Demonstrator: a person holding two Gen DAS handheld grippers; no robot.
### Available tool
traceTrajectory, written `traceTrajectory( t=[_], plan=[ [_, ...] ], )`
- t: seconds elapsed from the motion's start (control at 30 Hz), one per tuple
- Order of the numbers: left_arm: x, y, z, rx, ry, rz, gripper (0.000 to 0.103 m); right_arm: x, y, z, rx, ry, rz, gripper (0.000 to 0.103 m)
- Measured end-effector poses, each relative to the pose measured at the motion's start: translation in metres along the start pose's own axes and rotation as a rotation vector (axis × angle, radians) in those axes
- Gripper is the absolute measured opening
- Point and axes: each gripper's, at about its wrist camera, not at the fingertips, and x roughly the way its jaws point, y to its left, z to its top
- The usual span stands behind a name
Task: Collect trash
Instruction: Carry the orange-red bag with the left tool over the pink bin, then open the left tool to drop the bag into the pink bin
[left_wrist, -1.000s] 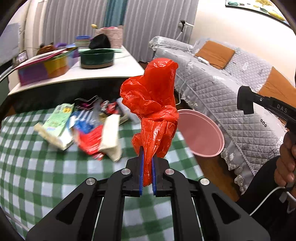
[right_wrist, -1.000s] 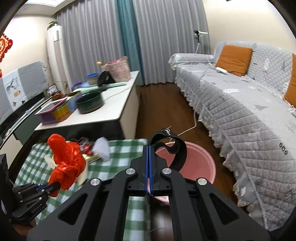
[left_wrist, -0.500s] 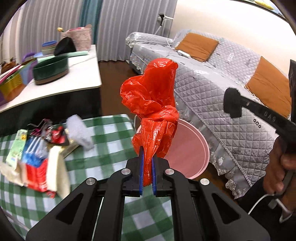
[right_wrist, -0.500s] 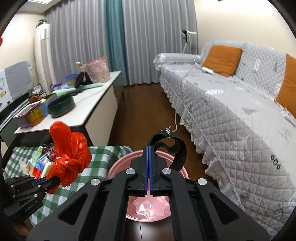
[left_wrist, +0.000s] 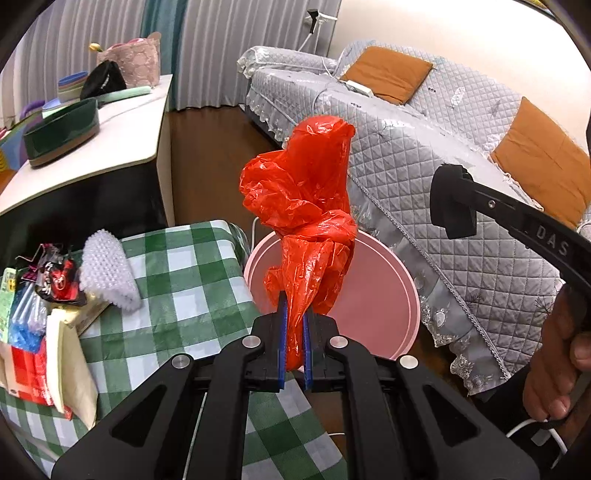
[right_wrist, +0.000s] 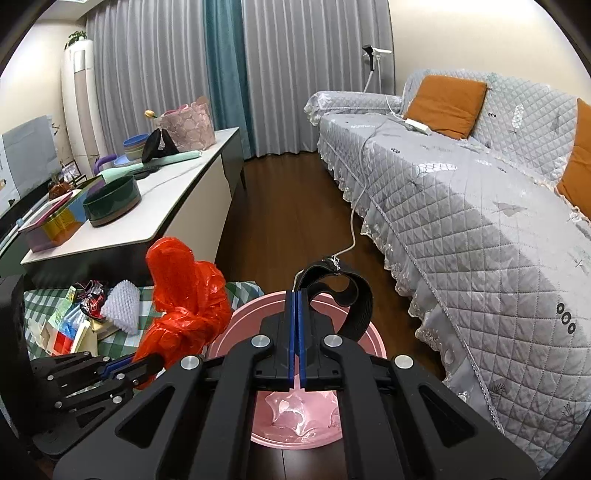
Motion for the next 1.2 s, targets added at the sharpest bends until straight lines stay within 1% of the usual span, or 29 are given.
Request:
traceTrajectory(
  t=[0.27, 0.67, 0.7, 0.8, 0.87, 0.9, 0.93, 1.03, 1.2],
  plan=[
    [0.013, -0.006, 0.004, 0.009, 0.015, -0.012, 0.006, 0.006, 0.002, -0.002, -0.008, 0.019, -0.004, 0.001],
    [0.017, -0.010, 0.007, 0.015, 0.018, -0.014, 0.006, 0.011, 0.001, -0.004, -0.002, 0.032, -0.006, 0.002],
    [0.017, -0.010, 0.007, 0.015, 0.018, -0.012, 0.006, 0.011, 0.001, -0.003, -0.002, 0.029, -0.007, 0.006],
    [0.018, -0.010, 0.008, 0.016, 0.022, -0.011, 0.007, 0.010, 0.002, -0.003, -0.006, 0.022, -0.020, 0.007],
    [0.018, -0.009, 0.009, 0.011, 0.025, -0.004, 0.012, 0.010, 0.000, -0.002, 0.001, 0.020, -0.026, 0.017],
    [0.018, -0.008, 0.009, 0.007, 0.026, -0.008, 0.019, 0.010, 0.000, -0.002, 0.005, 0.018, -0.030, 0.026],
    [0.018, -0.008, 0.010, 0.007, 0.024, -0.005, 0.021, 0.009, -0.001, -0.002, 0.008, 0.015, -0.033, 0.031],
    [0.016, -0.007, 0.010, 0.001, 0.023, 0.001, 0.022, 0.009, -0.003, -0.002, 0.014, 0.015, -0.038, 0.037],
    [0.005, -0.004, 0.009, -0.013, 0.014, 0.007, 0.022, 0.008, -0.005, -0.002, 0.028, 0.012, -0.043, 0.038]
  ],
)
